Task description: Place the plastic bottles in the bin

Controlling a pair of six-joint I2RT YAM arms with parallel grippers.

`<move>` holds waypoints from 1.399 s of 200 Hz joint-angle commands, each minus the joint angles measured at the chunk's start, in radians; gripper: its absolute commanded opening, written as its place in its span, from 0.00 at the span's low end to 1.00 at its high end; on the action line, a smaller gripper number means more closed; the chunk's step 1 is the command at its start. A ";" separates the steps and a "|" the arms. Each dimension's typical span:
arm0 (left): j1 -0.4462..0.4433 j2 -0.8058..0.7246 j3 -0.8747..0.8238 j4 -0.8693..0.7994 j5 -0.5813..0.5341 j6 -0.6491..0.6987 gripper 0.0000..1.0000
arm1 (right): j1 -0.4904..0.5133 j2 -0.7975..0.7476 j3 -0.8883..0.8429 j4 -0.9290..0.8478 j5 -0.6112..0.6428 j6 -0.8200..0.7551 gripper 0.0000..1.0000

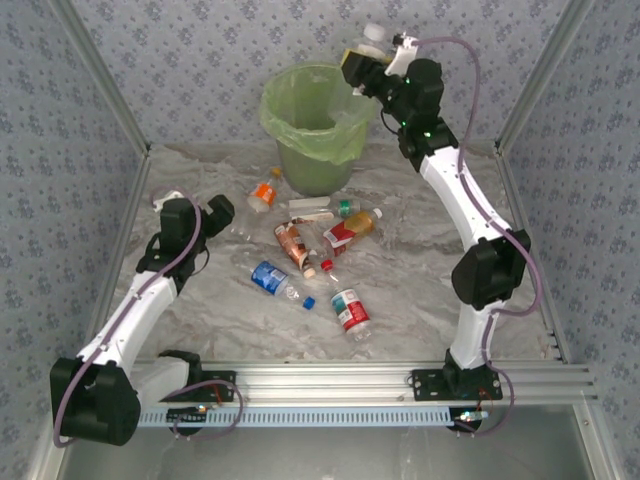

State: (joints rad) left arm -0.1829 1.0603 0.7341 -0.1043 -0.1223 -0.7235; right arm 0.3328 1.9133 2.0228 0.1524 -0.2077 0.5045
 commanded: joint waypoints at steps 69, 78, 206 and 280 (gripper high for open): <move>0.009 -0.007 -0.032 0.024 0.006 0.004 0.99 | 0.024 0.256 0.295 -0.139 -0.074 -0.195 0.11; 0.010 -0.005 -0.036 0.027 0.009 0.001 0.99 | 0.027 0.265 0.301 -0.163 -0.081 -0.227 0.13; 0.010 0.025 -0.044 0.059 0.033 -0.002 0.99 | 0.084 0.274 0.329 -0.487 -0.077 -0.503 0.52; 0.010 0.048 -0.048 0.080 0.042 -0.001 0.99 | 0.081 0.145 0.164 -0.460 -0.045 -0.518 0.79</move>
State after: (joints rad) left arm -0.1810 1.1015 0.6964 -0.0559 -0.0929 -0.7265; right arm 0.4141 2.1548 2.2375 -0.3130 -0.2661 0.0128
